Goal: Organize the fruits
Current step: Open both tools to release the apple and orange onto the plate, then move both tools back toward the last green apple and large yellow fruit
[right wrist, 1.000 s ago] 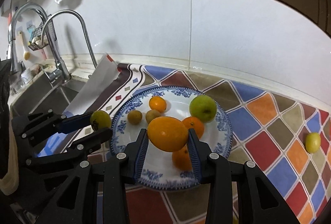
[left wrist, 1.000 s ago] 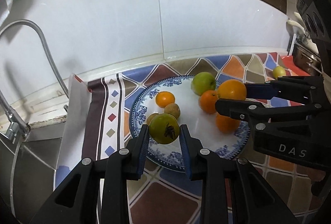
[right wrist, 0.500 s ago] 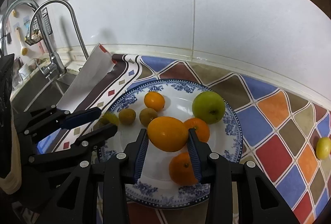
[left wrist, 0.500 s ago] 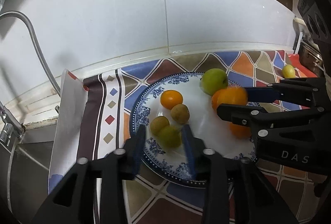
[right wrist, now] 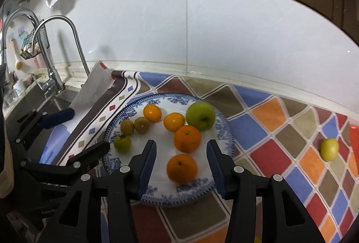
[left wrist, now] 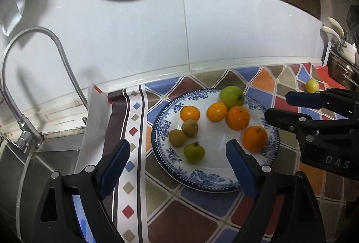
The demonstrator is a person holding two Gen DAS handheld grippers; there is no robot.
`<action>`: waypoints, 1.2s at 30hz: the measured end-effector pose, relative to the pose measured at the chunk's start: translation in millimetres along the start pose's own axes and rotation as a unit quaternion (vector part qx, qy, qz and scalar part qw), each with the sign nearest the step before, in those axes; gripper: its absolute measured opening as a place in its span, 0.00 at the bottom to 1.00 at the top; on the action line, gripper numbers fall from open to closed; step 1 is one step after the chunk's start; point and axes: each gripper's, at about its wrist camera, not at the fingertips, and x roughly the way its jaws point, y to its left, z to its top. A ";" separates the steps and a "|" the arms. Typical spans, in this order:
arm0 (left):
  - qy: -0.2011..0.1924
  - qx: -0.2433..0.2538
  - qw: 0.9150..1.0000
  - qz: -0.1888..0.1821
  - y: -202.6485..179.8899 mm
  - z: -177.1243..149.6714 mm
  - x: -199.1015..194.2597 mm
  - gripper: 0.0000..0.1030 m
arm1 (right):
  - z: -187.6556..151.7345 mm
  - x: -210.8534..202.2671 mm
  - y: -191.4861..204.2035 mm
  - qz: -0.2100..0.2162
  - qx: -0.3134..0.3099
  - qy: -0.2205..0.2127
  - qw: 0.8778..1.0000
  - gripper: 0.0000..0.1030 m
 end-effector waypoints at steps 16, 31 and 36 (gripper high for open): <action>-0.031 -0.022 0.999 -0.010 -33.8 -5.2 -78.1 1.00 | -33.3 -90.6 -18.5 -0.043 0.023 -0.051 0.998 0.65; -0.052 0.001 0.998 -0.023 -93.2 -19.8 -118.7 0.99 | -81.6 -147.7 -54.7 -0.070 0.045 -0.053 0.995 0.65; -0.058 0.005 0.998 -0.027 -114.7 -21.0 -123.7 0.99 | -91.3 -158.5 -68.5 -0.074 0.041 -0.052 0.995 0.65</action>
